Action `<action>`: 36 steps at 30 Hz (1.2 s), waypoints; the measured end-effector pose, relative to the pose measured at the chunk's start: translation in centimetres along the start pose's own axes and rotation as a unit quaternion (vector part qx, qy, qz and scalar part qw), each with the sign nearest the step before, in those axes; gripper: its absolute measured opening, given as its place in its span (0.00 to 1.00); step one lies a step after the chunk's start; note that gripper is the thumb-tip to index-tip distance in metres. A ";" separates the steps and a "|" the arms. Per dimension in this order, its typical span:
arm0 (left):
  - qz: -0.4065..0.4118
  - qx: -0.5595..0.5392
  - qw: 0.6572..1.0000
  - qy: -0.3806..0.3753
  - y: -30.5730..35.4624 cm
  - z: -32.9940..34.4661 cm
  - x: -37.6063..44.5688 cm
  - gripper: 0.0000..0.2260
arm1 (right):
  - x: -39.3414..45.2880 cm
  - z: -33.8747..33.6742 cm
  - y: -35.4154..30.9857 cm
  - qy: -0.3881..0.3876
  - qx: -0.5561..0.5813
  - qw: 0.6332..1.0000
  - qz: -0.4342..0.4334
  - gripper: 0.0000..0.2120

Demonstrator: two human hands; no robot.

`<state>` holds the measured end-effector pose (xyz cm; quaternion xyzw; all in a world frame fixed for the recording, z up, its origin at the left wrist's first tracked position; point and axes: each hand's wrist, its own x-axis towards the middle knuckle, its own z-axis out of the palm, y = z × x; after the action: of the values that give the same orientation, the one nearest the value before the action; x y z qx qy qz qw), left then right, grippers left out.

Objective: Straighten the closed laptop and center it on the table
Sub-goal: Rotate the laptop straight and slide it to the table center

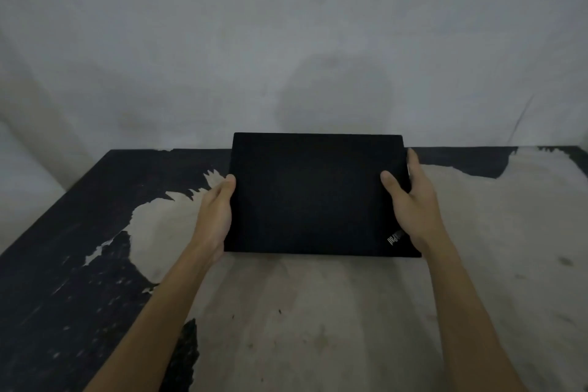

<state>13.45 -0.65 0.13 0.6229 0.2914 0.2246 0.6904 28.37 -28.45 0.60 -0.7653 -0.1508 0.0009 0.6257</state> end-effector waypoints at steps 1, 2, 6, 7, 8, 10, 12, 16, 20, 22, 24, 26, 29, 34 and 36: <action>0.009 0.014 1.000 -0.003 0.0 0.3 -0.1 0.13 | 0.1 -0.5 0.4 0.001 0.002 1.000 0.006 0.32; 0.022 0.029 0.999 -0.006 -0.1 0.6 0.0 0.12 | 0.2 -1.0 0.6 -0.001 0.003 1.000 0.010 0.32; 0.080 0.068 0.994 -0.031 -0.6 1.7 0.3 0.09 | 0.2 -2.5 1.5 -0.003 0.006 0.999 0.039 0.33; 0.093 0.074 0.992 -0.040 -0.8 1.9 0.4 0.11 | 0.1 -2.8 1.7 -0.007 0.009 0.999 0.046 0.31; 0.102 0.078 0.991 -0.047 -1.1 2.1 0.4 0.14 | 0.1 -3.0 2.0 -0.013 0.010 0.999 0.051 0.26; 0.110 0.085 0.989 -0.045 -1.8 2.4 0.4 0.17 | 0.2 -3.3 2.5 -0.024 0.009 0.998 0.058 0.17; 0.102 0.095 0.990 -0.032 -2.2 2.7 0.2 0.17 | 0.1 -3.4 2.8 -0.025 0.019 0.997 0.070 0.14; 0.104 0.121 0.987 -0.004 -2.2 3.0 -0.4 0.17 | 0.1 -3.2 3.2 -0.027 0.036 0.995 0.087 0.18; 0.127 0.135 0.982 0.020 -2.8 2.8 0.0 0.16 | 0.6 -2.7 3.2 -0.015 0.023 0.996 0.086 0.19; 0.144 0.155 0.977 0.026 -3.0 2.8 0.3 0.16 | 0.6 -2.5 3.2 -0.007 0.017 0.996 0.090 0.20; 0.152 0.180 0.972 0.024 -3.0 2.8 0.6 0.16 | 0.5 -2.4 3.2 0.003 -0.002 0.996 0.093 0.26; 0.155 0.201 0.967 0.018 -2.9 2.9 0.7 0.15 | 0.4 -2.3 3.3 0.011 -0.027 0.997 0.078 0.26; 0.171 0.233 0.957 0.017 -2.9 3.0 1.1 0.13 | 0.6 -2.2 3.4 0.006 -0.061 0.995 0.073 0.20; 0.197 0.273 0.942 -0.002 -2.8 3.1 1.5 0.08 | 0.6 -1.8 3.5 0.005 -0.124 0.990 0.070 0.21; 0.191 0.285 0.939 -0.004 -2.8 3.1 1.5 0.08 | 0.7 -1.8 3.5 0.013 -0.142 0.987 0.076 0.23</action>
<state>16.52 -2.21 -2.64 0.8384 0.2158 0.2572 0.4293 30.14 -30.61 -2.25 -0.8556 -0.0831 0.0167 0.5107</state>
